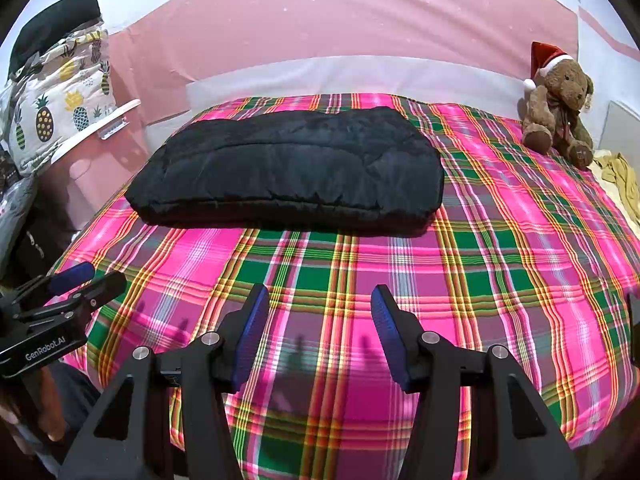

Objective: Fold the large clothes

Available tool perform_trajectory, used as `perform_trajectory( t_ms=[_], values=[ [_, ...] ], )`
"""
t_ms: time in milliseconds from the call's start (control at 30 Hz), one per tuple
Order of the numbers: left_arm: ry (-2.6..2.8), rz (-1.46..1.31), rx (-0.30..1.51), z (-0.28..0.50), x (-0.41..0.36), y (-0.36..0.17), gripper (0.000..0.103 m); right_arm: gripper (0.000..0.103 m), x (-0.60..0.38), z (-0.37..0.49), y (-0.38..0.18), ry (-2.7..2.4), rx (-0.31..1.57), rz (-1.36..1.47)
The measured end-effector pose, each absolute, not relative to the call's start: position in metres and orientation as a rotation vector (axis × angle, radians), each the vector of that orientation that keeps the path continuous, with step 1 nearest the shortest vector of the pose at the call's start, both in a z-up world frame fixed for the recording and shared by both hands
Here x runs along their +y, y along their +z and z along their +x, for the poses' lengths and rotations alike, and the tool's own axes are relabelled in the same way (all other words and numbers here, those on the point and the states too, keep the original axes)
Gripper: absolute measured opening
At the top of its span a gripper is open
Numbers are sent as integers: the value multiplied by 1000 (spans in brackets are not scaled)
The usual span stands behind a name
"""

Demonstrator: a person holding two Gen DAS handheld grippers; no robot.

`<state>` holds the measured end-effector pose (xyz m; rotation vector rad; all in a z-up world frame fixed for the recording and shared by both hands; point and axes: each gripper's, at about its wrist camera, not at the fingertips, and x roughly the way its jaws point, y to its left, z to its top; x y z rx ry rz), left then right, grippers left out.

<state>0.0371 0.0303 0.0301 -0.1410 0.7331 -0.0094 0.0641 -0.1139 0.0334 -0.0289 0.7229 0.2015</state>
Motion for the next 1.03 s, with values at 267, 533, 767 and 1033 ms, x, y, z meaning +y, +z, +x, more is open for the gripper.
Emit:
perform_trajectory(
  t_ms=[267, 533, 767, 1033],
  values=[
    [-15, -142, 741, 37, 27, 28, 71, 54, -113, 64, 33, 200, 723, -27],
    [-7, -138, 741, 36, 26, 29, 71, 54, -113, 63, 30, 200, 728, -28],
    [7, -128, 738, 37, 25, 26, 71, 54, -113, 63, 29, 199, 730, -31],
    [13, -129, 734, 39, 27, 24, 71, 54, -115, 64, 26, 201, 729, -33]
  ],
)
